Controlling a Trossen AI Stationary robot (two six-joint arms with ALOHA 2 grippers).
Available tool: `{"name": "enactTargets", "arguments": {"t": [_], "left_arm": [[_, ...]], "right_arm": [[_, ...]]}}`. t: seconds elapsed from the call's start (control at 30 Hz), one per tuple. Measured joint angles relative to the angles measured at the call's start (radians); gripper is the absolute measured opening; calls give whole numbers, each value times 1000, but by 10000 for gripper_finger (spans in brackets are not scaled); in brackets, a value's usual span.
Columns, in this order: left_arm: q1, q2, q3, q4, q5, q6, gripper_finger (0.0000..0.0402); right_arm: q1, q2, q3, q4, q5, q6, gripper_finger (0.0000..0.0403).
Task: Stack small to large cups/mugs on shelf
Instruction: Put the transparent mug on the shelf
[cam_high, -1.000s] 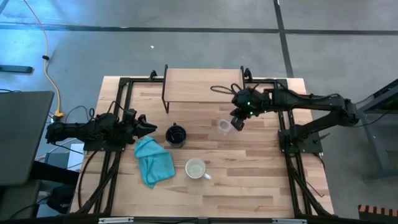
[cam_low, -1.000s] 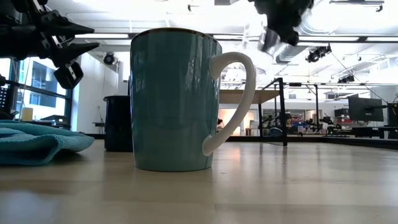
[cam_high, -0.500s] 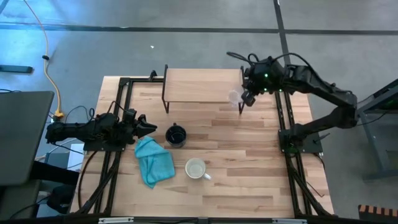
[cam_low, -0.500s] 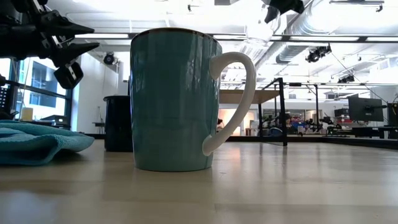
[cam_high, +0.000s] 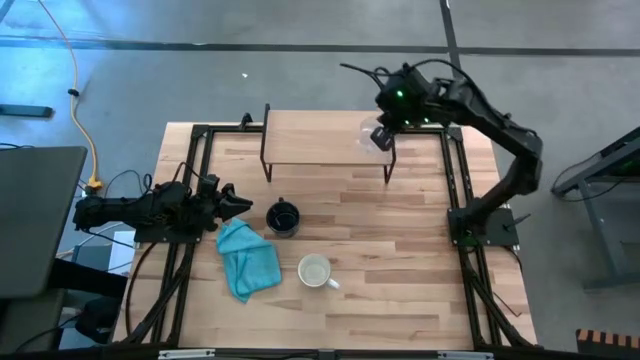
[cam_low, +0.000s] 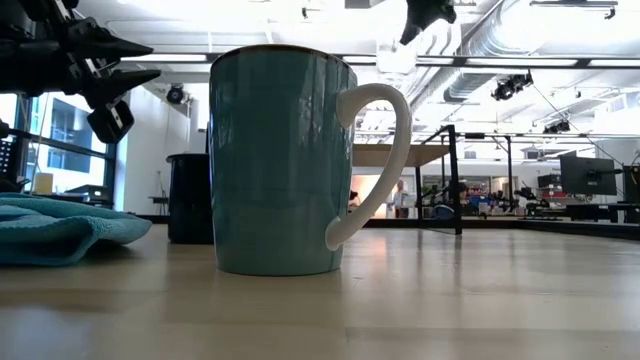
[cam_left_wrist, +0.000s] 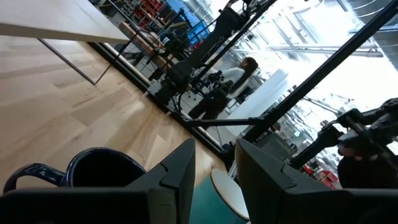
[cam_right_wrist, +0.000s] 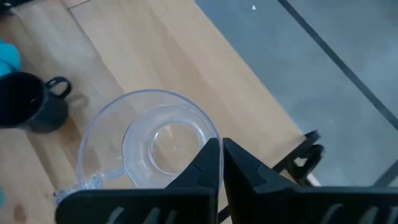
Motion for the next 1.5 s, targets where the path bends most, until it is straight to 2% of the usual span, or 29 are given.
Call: {"name": "enactTargets", "arguments": {"t": [0.23,0.43,0.8,0.97,1.5], "left_arm": [[0,0,0,0,0,0,104],[0,0,0,0,0,0,104],[0,0,0,0,0,0,104],[0,0,0,0,0,0,104],[0,0,0,0,-7,-3,104]], "right_arm": [[-75,141,176,-131,-21,-29,0],[-127,217,250,-139,-72,-68,0],[-205,232,218,-132,-199,-274,0],[-213,232,218,-109,-215,-363,0],[-261,315,217,-79,-303,-392,0]]}}
